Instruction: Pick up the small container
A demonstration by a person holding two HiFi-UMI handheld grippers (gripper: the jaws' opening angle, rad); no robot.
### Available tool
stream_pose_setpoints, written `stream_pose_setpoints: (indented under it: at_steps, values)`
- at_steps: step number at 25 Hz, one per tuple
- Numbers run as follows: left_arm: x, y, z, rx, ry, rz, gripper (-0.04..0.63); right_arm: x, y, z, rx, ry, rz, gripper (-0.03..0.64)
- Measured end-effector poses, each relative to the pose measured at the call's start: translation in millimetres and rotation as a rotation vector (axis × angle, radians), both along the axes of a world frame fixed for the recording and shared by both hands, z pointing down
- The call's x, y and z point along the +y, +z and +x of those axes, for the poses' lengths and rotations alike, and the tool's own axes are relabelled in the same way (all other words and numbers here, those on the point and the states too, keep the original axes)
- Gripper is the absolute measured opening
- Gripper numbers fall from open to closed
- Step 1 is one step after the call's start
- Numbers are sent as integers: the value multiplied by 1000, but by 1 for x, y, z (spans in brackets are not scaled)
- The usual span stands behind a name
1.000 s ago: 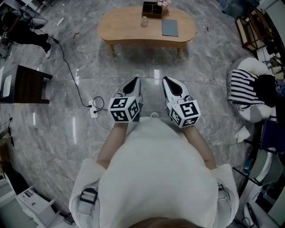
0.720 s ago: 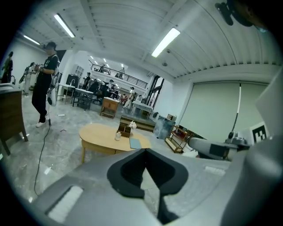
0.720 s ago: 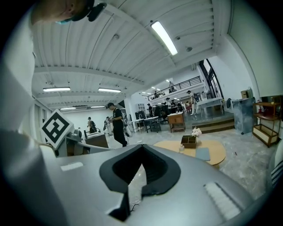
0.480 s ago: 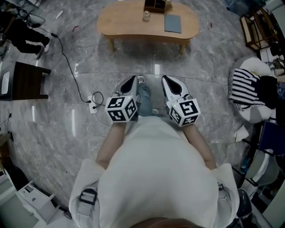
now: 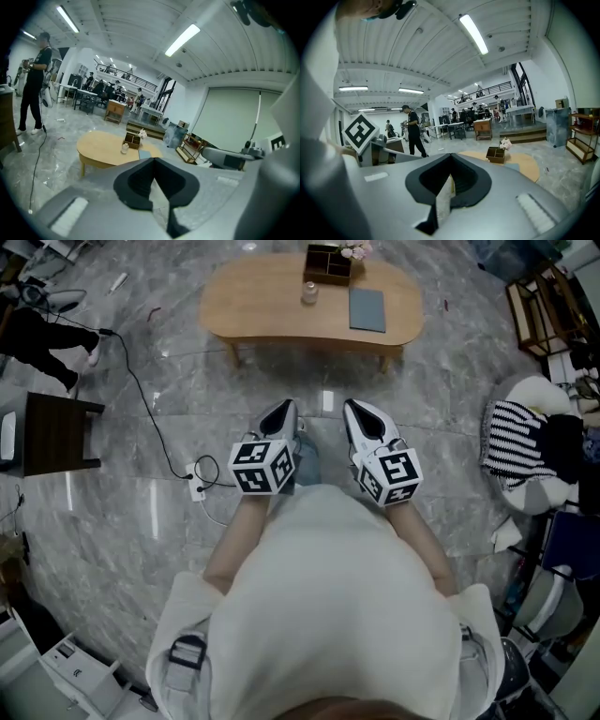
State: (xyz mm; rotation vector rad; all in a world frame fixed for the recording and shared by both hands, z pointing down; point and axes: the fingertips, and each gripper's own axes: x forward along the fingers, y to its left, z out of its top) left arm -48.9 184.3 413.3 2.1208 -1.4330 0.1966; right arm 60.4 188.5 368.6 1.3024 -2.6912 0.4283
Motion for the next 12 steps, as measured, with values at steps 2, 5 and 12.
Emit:
stream_pose_setpoints:
  at_steps: [2, 5, 12]
  values:
    - [-24, -2, -4, -5, 12, -1, 2, -24, -2, -5, 1, 8, 0, -2]
    - [-60, -7, -12, -13, 29, 1, 2, -60, -9, -13, 2, 20, 1, -2]
    - [-133, -11, -32, -15, 60, -7, 2, -131, -21, -34, 6, 36, 8, -2]
